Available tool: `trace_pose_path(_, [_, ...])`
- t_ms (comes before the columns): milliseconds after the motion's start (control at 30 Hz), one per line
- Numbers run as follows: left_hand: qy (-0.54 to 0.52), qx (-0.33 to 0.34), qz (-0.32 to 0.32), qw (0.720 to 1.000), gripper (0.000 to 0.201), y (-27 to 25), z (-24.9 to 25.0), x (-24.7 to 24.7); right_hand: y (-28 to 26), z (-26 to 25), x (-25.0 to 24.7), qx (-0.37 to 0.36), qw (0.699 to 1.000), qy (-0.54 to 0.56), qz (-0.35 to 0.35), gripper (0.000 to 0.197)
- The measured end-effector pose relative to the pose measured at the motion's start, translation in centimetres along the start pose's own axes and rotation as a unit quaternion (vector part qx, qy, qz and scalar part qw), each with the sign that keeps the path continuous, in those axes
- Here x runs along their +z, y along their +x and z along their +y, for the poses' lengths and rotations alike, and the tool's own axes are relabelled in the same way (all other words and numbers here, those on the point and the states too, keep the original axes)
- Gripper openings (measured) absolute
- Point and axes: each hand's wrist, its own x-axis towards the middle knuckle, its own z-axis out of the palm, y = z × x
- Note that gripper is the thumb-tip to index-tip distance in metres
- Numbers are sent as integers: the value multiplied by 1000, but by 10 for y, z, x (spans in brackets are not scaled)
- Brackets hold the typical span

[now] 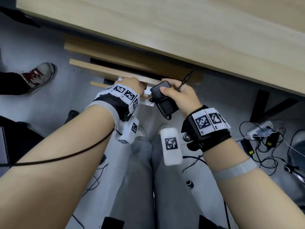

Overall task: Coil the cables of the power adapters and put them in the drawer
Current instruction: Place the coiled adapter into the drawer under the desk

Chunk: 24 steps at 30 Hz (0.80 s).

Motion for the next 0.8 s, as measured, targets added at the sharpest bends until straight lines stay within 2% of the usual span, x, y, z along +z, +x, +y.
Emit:
trace_pose_path(233, [-72, -23, -124, 989, 39, -29, -25, 17, -1, 2, 21, 24, 1000, -8, 1, 17])
trace_pose_path(300, [-114, -25, -138, 984, 32, -35, -39, 16, 0, 4, 26, 39, 999, -4, -8, 12])
trace_pose_path(367, [-215, -11, -81, 973, 17, -38, -55, 11, 2, 8, 33, 60, 998, 9, -10, 16])
trace_pose_path(433, [-260, -8, 15, 965, 17, -37, -71, 4, 4, 12, 41, 82, 996, 32, 0, 15])
trace_pose_path(500, [-173, -10, 54, 983, 20, -34, -86, 3, 6, 14, 51, 96, 994, 51, 6, 13])
trace_pose_path(600, [-60, -20, 31, 998, 30, -35, -109, 13, 8, 16, 64, 113, 991, 71, 0, 13])
trace_pose_path(700, [-15, -8, 36, 999, 32, -35, -120, 22, 12, 18, 78, 120, 989, 87, 12, 17])
trace_pose_path(800, [-24, -36, 17, 999, 31, -34, -127, 24, 18, 21, 92, 120, 989, 87, 24, 23])
